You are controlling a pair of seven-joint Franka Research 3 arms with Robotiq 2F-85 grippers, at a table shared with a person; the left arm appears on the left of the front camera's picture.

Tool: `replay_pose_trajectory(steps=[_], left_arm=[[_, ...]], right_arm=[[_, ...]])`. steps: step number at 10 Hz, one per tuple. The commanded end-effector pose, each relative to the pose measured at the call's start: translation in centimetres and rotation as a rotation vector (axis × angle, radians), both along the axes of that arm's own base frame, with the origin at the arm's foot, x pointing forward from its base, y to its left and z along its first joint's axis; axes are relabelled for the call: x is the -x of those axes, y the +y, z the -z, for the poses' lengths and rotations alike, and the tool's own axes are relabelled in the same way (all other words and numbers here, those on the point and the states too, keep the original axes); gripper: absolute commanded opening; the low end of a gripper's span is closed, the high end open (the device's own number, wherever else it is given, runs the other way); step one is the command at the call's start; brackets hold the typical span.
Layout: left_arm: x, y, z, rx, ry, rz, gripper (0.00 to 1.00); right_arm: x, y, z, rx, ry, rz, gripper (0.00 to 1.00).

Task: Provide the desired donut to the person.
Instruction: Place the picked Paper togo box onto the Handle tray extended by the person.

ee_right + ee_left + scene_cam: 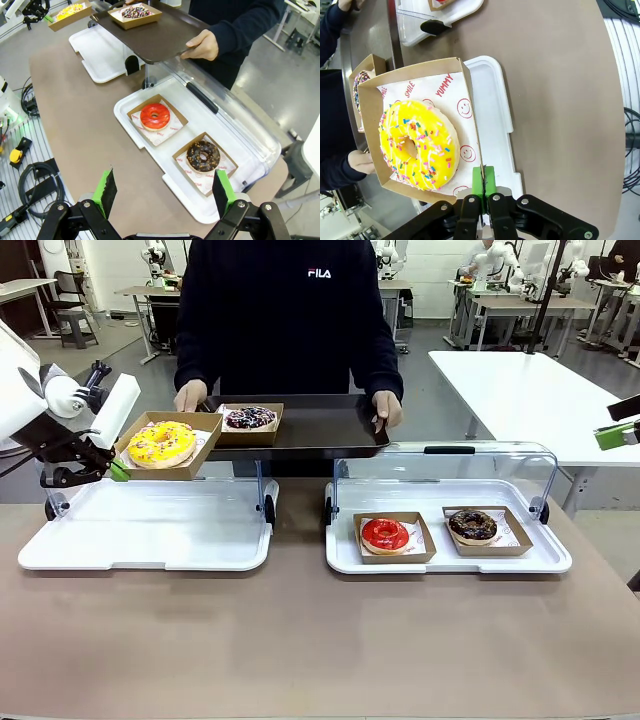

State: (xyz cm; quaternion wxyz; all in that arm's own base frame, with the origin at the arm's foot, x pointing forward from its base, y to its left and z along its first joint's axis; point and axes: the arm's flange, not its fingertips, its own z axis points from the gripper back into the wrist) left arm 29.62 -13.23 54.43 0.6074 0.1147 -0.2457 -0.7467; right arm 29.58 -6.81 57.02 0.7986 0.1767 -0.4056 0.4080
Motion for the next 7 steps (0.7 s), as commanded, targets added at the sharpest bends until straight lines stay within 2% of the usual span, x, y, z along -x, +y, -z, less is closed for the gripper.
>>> replay_pose_trajectory(steps=[1, 5, 7], left_arm=[[-0.2, -0.4, 0.0, 0.007, -0.013, -0.019, 0.0], [0.0, 0.0, 0.0, 0.0, 0.0, 0.0, 0.01], [-5.3, -4.8, -4.5, -0.031, 0.042, -0.007, 0.01]], right_arm=[[-0.1, 0.1, 0.3, -0.017, -0.007, -0.012, 1.0], [-0.1, 0.1, 0.3, -0.017, -0.007, -0.012, 1.0], [-0.1, 0.1, 0.3, -0.017, -0.007, -0.012, 1.0]])
